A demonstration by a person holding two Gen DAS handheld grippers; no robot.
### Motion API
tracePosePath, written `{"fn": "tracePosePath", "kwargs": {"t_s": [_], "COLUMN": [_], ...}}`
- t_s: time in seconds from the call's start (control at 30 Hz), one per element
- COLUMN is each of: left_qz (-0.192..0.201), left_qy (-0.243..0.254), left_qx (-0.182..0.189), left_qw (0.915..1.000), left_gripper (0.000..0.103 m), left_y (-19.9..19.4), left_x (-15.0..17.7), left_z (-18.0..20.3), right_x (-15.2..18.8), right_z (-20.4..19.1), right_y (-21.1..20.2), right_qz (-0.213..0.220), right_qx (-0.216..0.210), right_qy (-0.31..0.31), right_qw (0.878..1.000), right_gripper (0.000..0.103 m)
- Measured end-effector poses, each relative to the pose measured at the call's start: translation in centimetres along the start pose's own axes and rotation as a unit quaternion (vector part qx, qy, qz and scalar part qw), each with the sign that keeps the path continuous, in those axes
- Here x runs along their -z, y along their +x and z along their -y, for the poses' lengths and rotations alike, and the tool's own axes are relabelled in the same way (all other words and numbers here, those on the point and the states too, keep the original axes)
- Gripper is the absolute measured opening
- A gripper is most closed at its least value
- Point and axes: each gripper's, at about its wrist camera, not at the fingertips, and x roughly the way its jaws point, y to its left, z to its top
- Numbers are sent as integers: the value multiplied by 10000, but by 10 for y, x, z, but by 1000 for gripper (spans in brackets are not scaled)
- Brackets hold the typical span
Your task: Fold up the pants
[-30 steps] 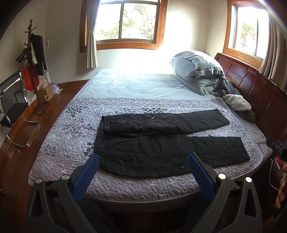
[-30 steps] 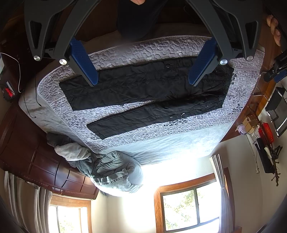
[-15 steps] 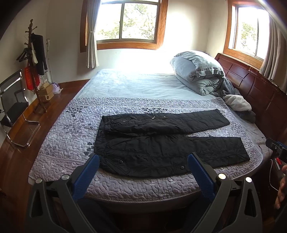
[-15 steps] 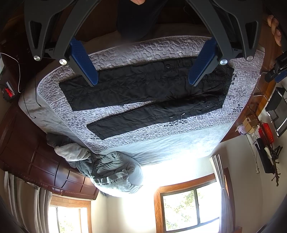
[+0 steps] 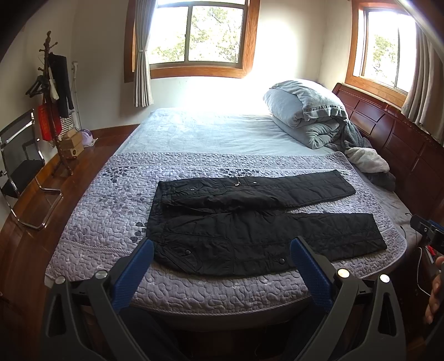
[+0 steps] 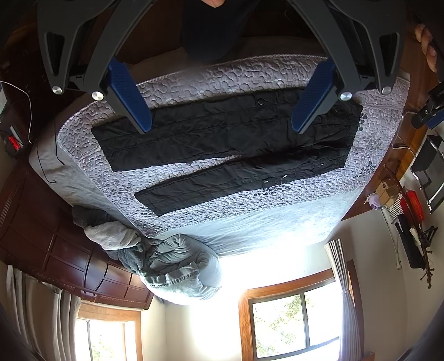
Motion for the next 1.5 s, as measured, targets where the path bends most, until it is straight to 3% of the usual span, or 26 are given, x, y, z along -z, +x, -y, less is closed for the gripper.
{"fn": "tracePosePath", "kwargs": {"t_s": [1.23,1.4,1.5], "left_qz": [-116,-231,-356], "left_qy": [16,54,-202], "left_qx": [-33,127,597], "left_qw": [9999,9996,9974], "left_gripper": [99,99,99], "left_y": [15,36,59], "left_x": [-2,0,3], "left_z": [-1,-7,-29], "right_x": [0,1,3], "right_z": [6,13,23], "right_y": [14,30,58], "right_qz": [-106,-152,-450], "right_qx": [61,92,11], "right_qy": [40,64,122], "right_qw": [9999,9998,9989], "right_gripper": [101,101,101]}}
